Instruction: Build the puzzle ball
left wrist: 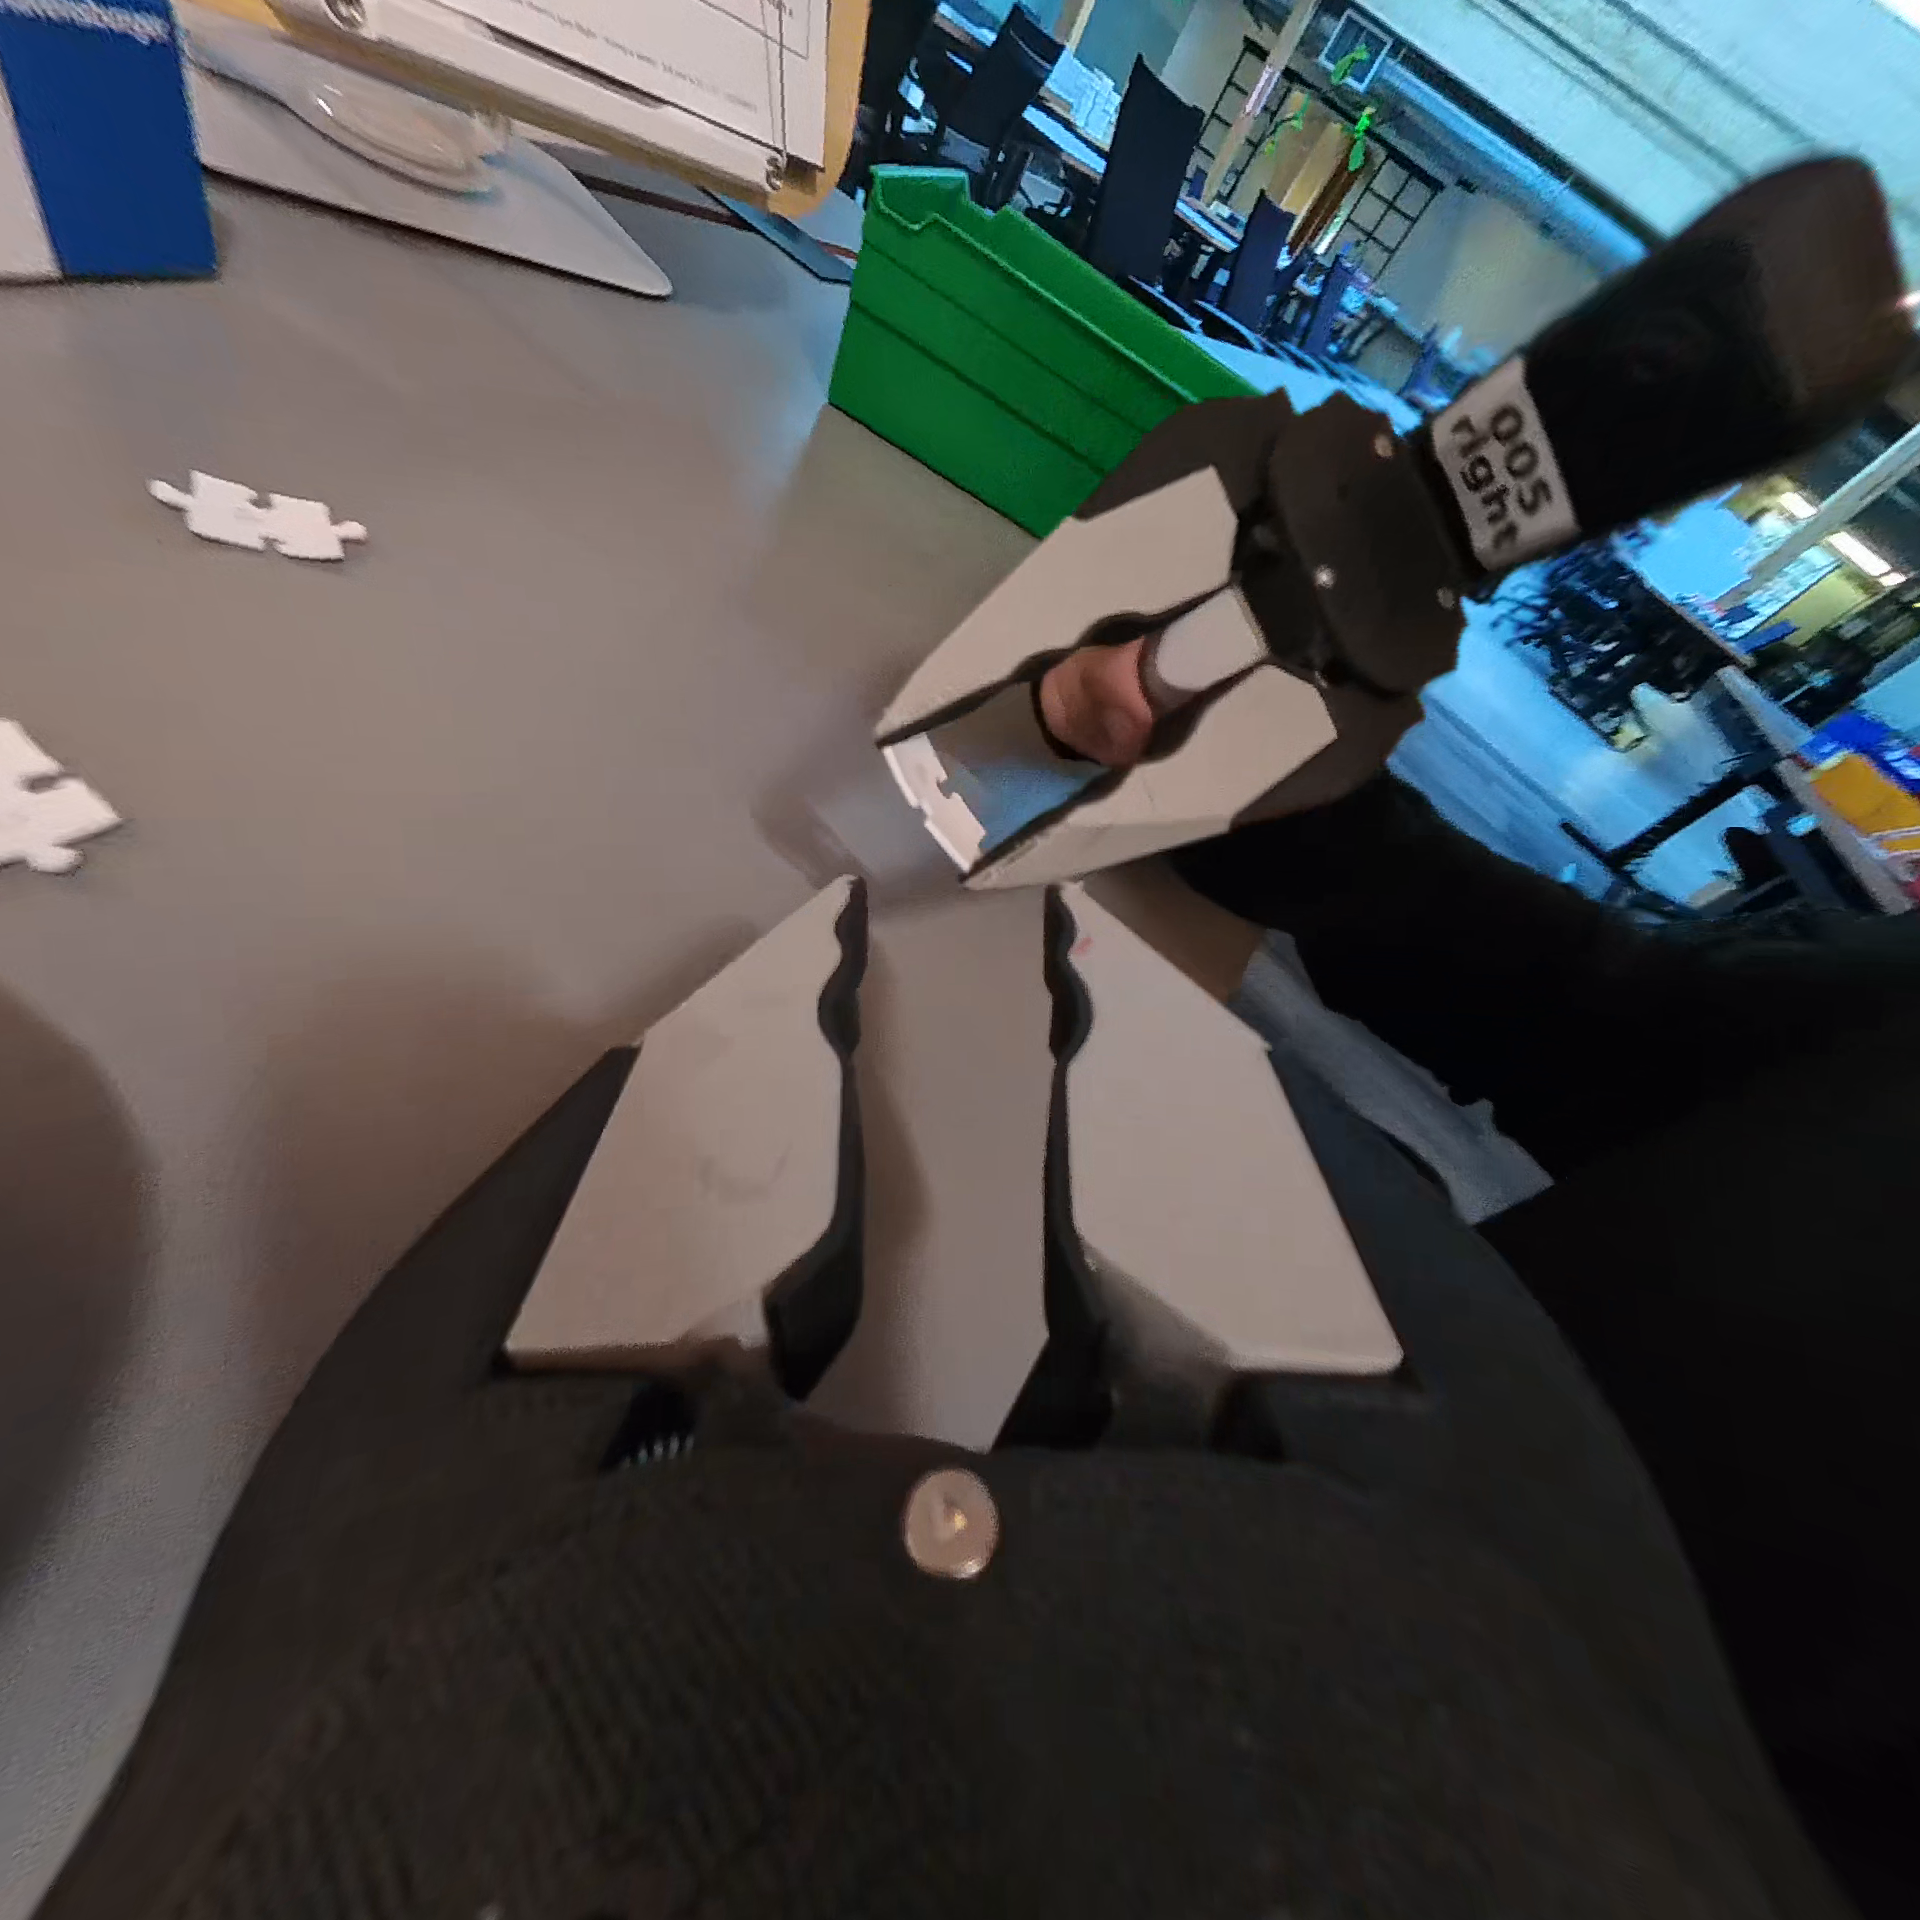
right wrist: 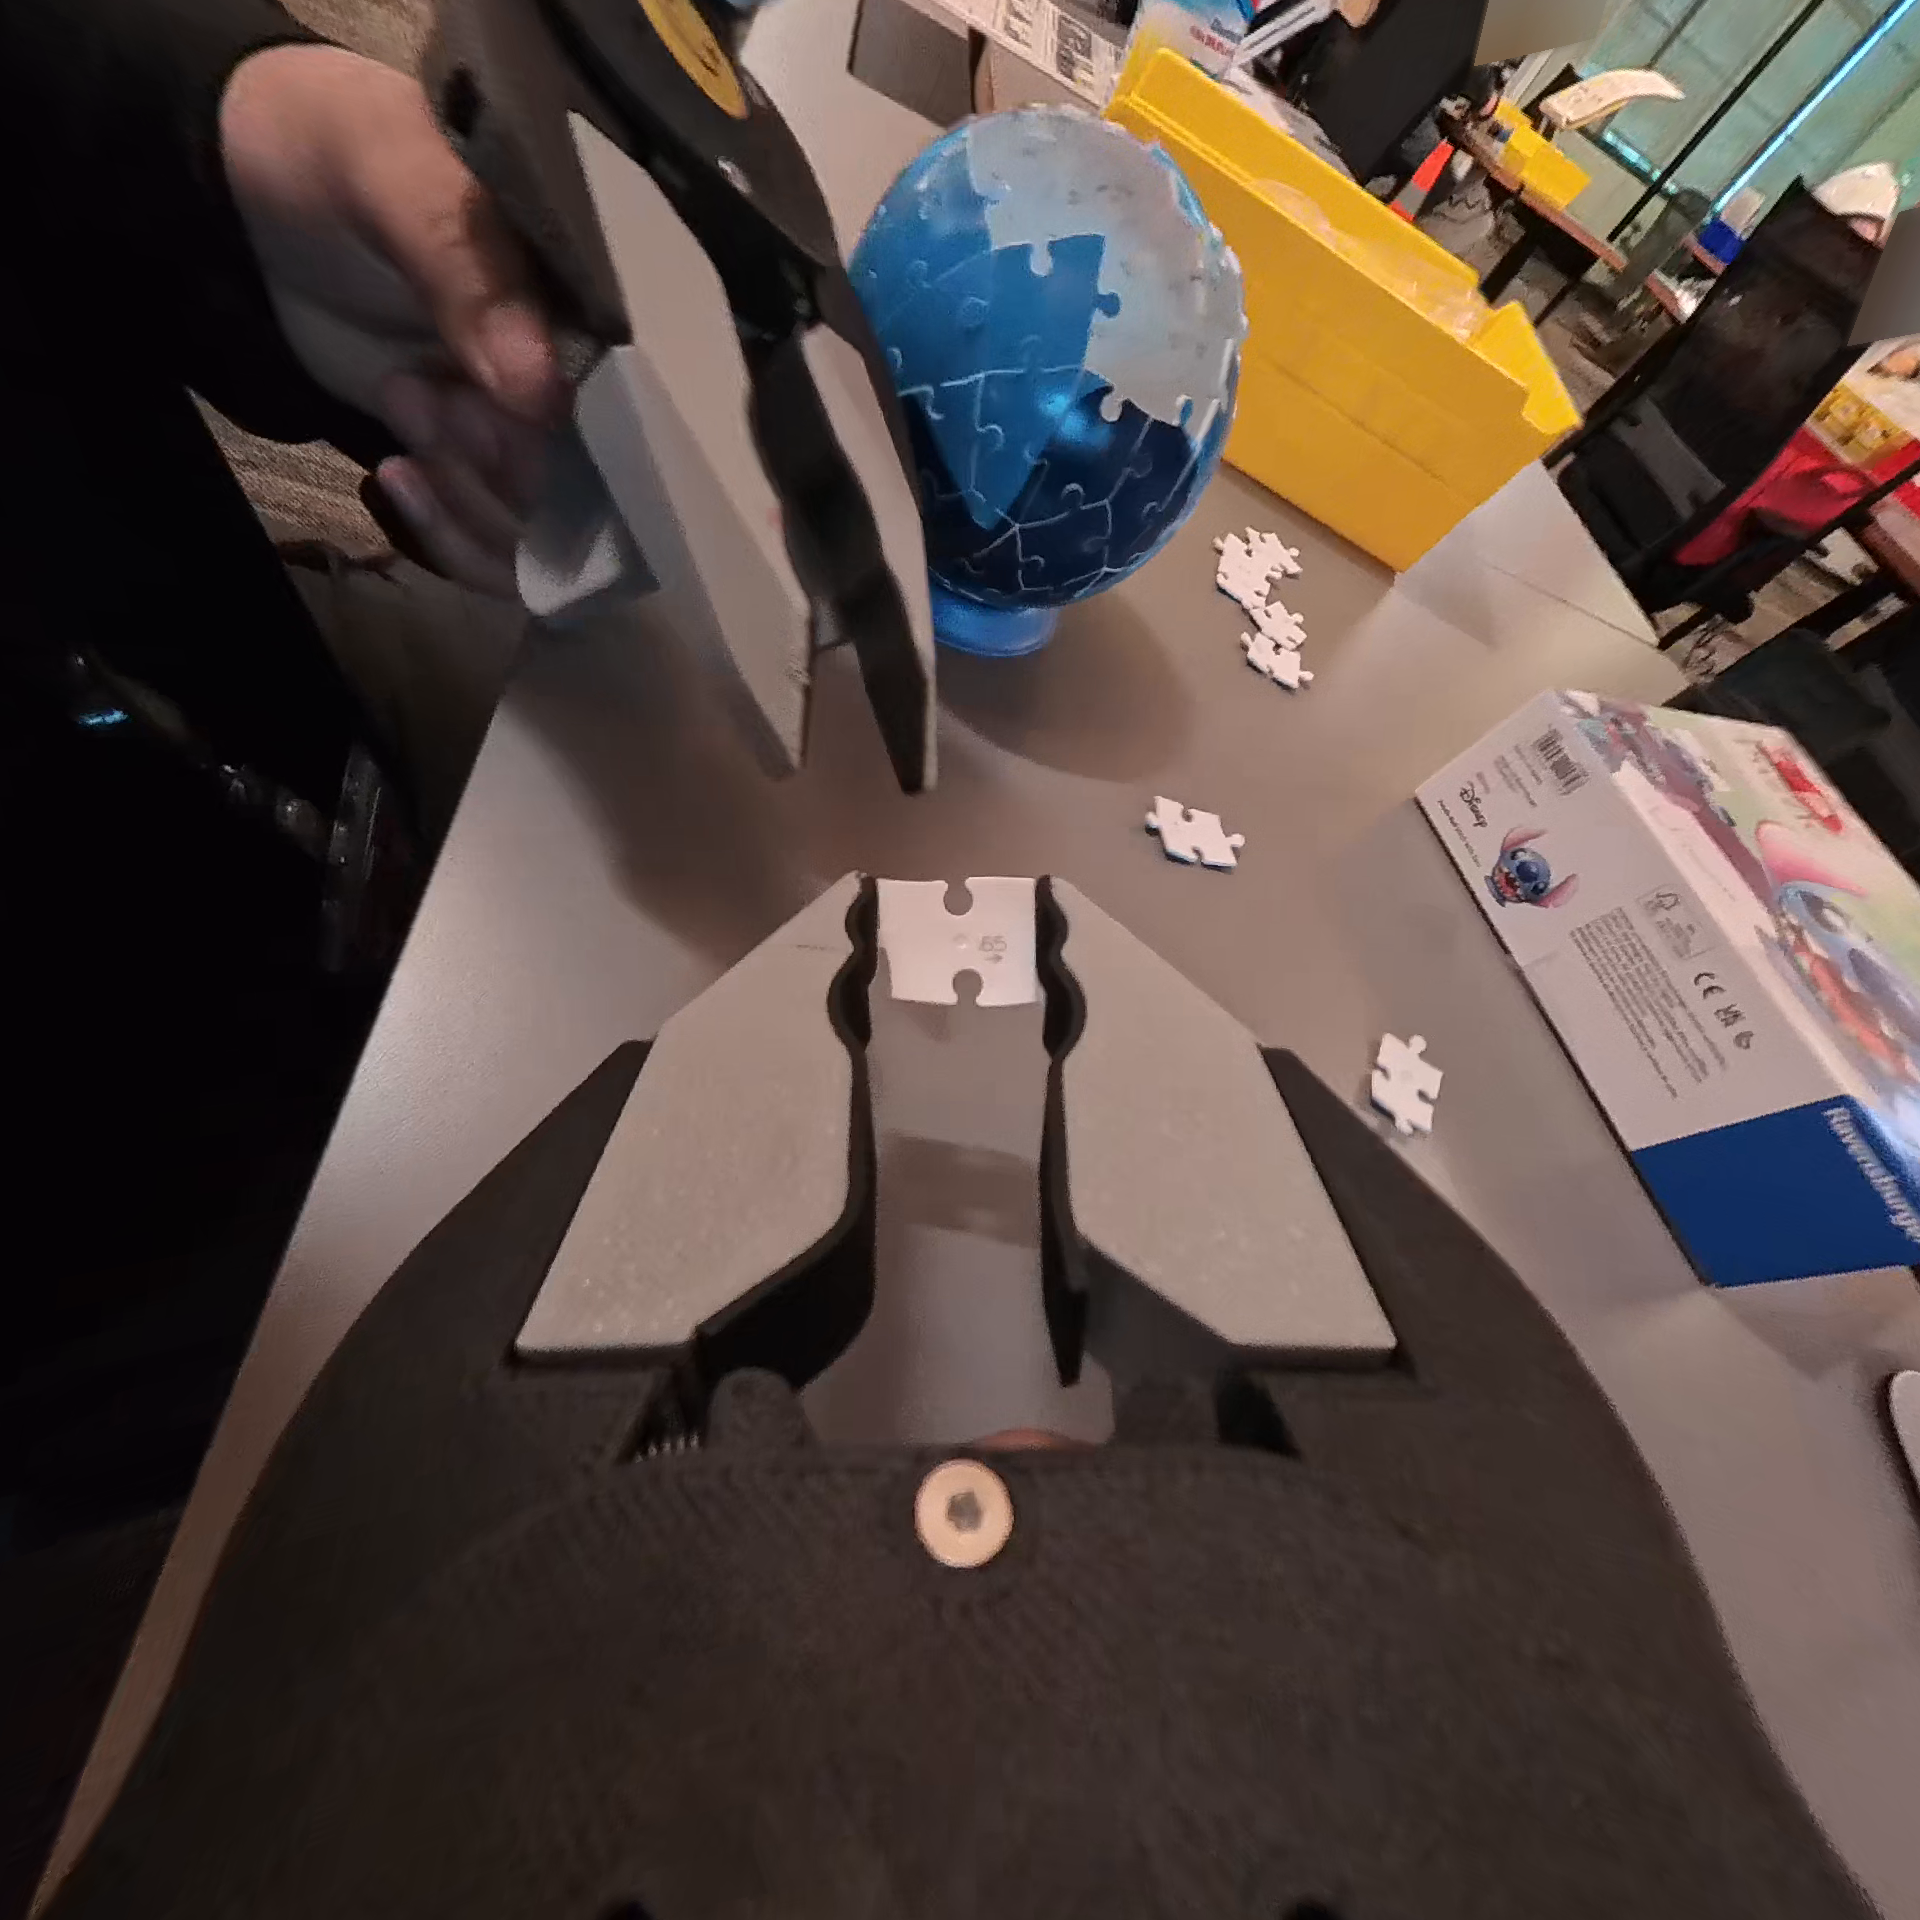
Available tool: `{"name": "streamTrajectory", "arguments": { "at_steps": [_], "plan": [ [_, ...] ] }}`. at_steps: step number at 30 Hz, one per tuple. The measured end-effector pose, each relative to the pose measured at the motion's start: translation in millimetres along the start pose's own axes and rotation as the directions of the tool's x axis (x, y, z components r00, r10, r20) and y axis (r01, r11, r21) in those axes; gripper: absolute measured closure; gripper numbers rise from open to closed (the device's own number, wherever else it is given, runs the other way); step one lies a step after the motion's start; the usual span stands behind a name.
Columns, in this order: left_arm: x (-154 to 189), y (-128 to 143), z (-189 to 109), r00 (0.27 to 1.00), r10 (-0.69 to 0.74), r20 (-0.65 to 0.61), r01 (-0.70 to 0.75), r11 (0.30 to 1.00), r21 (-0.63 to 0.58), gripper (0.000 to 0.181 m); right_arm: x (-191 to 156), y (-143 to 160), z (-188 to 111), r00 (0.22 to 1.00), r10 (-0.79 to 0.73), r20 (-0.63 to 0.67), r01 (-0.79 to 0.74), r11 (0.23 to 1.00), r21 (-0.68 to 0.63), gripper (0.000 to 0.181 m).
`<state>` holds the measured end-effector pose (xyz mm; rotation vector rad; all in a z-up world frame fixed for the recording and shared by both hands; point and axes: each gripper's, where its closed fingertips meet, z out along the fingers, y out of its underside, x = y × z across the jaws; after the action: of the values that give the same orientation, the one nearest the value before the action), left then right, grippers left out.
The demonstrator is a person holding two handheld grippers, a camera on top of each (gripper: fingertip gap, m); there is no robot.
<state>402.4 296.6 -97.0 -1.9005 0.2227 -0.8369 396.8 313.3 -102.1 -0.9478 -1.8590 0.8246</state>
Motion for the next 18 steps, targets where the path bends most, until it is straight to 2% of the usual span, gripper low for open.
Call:
{"name": "streamTrajectory", "arguments": {
  "at_steps": [4, 8, 10, 11, 12, 15, 18],
  "plan": [
    [3, 2, 17, 0.998, -0.063, -0.032, 0.062, 0.998, -0.031, 0.150, -5, -1, -8, 0.992, -0.107, -0.073, 0.106, 0.994, -0.021, 0.155],
    [8, 3, 30, 0.994, -0.095, -0.057, 0.092, 0.994, -0.053, 0.154, -16, 0, -12, 0.985, -0.158, -0.074, 0.156, 0.987, -0.033, 0.154],
    [11, 6, 36, 0.992, -0.104, -0.073, 0.099, 0.992, -0.072, 0.165, -21, -2, -14, 0.982, -0.178, -0.064, 0.176, 0.984, -0.025, 0.154],
    [16, 8, 38, 0.989, -0.105, -0.102, 0.097, 0.992, -0.079, 0.179, -23, -2, -14, 0.982, -0.181, -0.058, 0.180, 0.983, -0.024, 0.154],
    [16, 10, 40, 0.989, -0.113, -0.097, 0.105, 0.990, -0.090, 0.180, -24, -1, -15, 0.981, -0.184, -0.056, 0.182, 0.983, -0.033, 0.154],
    [17, 19, 44, 0.994, -0.066, -0.083, 0.054, 0.988, -0.143, 0.181, -28, 7, -16, 0.983, -0.179, -0.035, 0.178, 0.983, -0.049, 0.155],
    [21, 20, 39, 0.998, 0.011, -0.069, -0.022, 0.986, -0.166, 0.181, -26, 2, -31, 0.991, -0.129, -0.025, 0.130, 0.991, 0.017, 0.165]
  ]
}}
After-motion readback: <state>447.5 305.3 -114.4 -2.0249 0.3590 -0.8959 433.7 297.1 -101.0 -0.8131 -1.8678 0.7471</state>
